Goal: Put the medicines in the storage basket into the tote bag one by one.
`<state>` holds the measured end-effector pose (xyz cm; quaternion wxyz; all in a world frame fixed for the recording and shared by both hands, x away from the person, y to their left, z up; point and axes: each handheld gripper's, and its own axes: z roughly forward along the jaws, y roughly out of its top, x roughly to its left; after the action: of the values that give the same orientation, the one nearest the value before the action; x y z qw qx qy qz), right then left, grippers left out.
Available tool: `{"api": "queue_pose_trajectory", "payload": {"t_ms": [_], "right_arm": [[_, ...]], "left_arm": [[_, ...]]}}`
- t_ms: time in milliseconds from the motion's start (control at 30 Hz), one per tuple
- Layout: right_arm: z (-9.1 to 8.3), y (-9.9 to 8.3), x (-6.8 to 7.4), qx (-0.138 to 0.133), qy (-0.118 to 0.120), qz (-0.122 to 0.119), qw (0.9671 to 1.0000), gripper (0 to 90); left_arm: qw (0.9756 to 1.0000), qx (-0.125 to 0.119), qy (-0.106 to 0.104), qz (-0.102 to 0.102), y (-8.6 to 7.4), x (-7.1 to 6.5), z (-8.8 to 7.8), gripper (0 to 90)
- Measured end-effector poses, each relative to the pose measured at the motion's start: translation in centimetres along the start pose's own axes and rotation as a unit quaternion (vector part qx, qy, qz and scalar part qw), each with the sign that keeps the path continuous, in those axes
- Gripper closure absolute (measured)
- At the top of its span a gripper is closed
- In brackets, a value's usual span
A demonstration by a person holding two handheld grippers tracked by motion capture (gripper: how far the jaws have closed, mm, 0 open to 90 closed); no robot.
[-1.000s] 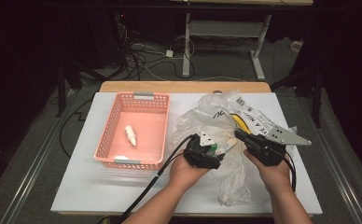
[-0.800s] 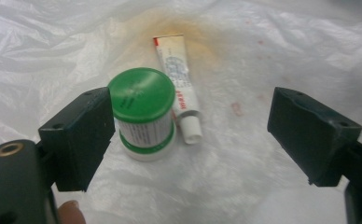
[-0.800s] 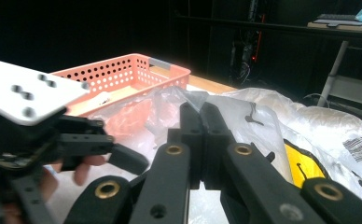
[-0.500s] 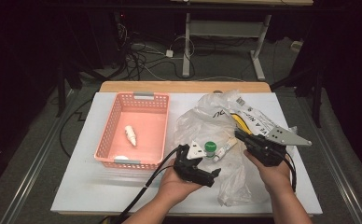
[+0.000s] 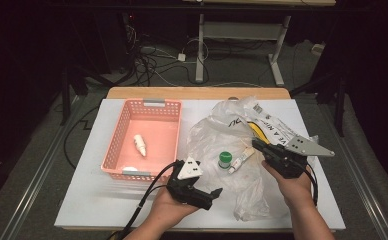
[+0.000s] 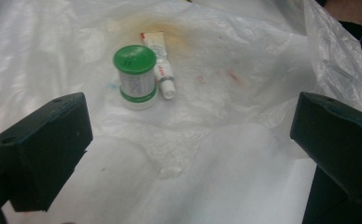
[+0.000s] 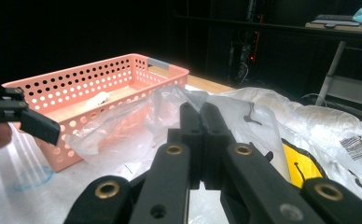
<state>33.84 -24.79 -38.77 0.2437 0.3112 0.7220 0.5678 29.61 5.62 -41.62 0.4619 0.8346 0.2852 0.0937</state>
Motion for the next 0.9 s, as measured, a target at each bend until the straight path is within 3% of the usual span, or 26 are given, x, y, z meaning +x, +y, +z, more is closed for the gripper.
{"api": "queue_pose_trajectory", "payload": {"t_ms": [433, 700, 900], "right_arm": [[-0.2, 0.0, -0.1, -0.002, 0.0, 0.0, 1.0, 90.0], [-0.2, 0.1, -0.2, -0.002, -0.002, 0.003, 1.0, 90.0], [-0.2, 0.0, -0.2, -0.002, -0.002, 0.003, 1.0, 90.0]], "left_arm": [[0.998, -0.015, 0.051, -0.033, -1.4, 3.9, -4.0, 0.0], [0.9937, -0.007, 0.099, -0.051, -2.2, 6.8, -5.8, 0.0], [0.99, -0.005, 0.117, -0.08, -2.9, 8.6, -6.7, 0.0]]}}
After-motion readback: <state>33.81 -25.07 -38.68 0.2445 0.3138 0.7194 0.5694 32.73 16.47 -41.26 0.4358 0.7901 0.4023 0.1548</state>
